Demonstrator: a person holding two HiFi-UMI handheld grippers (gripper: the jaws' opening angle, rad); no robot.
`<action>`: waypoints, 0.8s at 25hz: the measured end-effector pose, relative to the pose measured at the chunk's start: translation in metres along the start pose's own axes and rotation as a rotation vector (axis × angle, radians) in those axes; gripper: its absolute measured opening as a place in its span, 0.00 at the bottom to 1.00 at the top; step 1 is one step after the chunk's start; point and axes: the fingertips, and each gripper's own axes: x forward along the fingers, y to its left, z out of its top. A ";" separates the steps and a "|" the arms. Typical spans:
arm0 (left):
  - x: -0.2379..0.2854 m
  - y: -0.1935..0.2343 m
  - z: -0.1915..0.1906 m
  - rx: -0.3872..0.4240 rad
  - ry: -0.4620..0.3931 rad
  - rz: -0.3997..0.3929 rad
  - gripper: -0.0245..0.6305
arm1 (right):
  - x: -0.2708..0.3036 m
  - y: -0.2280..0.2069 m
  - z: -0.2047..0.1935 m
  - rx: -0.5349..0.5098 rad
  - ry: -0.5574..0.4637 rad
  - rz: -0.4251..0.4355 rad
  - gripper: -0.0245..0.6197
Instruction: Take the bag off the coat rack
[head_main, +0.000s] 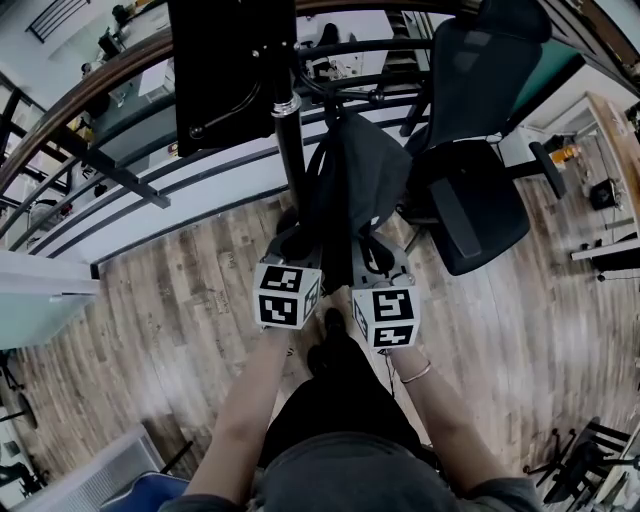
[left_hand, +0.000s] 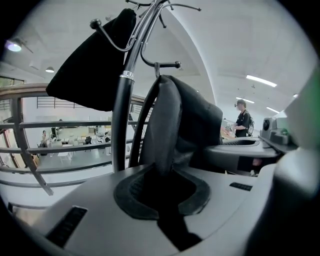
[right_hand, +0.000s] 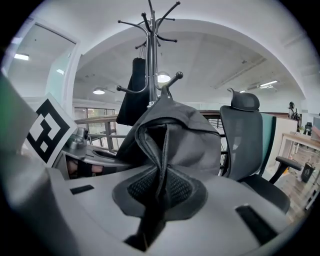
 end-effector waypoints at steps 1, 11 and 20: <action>-0.002 -0.002 0.001 -0.002 -0.003 0.000 0.11 | -0.002 0.001 0.001 -0.005 -0.005 0.000 0.09; -0.021 -0.021 0.017 0.017 -0.048 -0.010 0.11 | -0.029 0.005 0.017 -0.033 -0.048 -0.013 0.09; -0.033 -0.043 0.040 0.051 -0.103 -0.036 0.11 | -0.053 0.000 0.039 -0.052 -0.112 -0.050 0.09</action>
